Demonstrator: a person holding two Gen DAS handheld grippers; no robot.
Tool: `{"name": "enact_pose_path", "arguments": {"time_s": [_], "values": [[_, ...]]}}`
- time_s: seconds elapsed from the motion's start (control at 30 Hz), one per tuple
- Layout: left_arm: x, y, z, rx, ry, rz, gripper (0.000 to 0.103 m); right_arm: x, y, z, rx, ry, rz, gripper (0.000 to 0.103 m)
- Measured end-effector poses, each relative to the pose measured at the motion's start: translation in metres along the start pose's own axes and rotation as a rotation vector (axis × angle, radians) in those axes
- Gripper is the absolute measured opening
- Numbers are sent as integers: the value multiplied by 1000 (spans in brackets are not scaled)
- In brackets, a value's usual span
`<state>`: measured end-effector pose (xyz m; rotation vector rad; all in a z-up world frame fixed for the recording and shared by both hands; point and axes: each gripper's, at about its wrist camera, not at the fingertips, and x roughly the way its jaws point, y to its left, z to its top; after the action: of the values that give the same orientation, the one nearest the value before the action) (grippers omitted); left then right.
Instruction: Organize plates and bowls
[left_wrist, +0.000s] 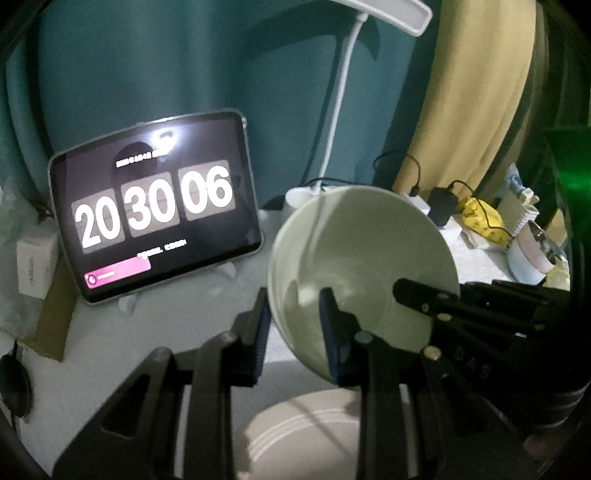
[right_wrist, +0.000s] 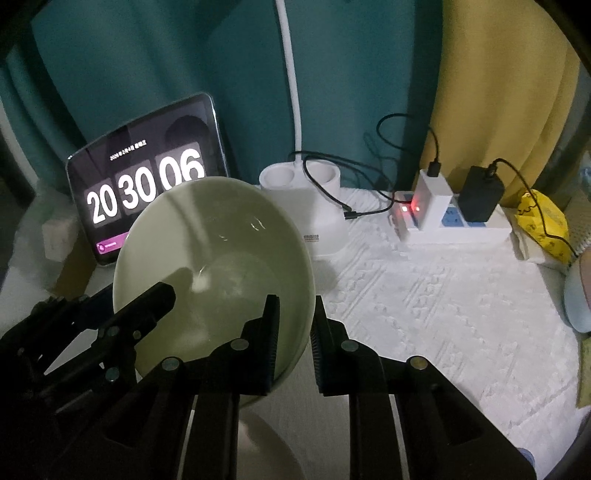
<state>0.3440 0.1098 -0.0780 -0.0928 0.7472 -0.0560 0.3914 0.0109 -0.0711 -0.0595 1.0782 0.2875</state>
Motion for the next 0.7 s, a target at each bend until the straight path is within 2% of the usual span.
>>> {"name": "enact_pose_path", "arguments": {"time_s": [0.7], "values": [[-46, -33, -11, 43, -52, -7, 27, -60, -16, -19, 9, -63, 5, 17]]}}
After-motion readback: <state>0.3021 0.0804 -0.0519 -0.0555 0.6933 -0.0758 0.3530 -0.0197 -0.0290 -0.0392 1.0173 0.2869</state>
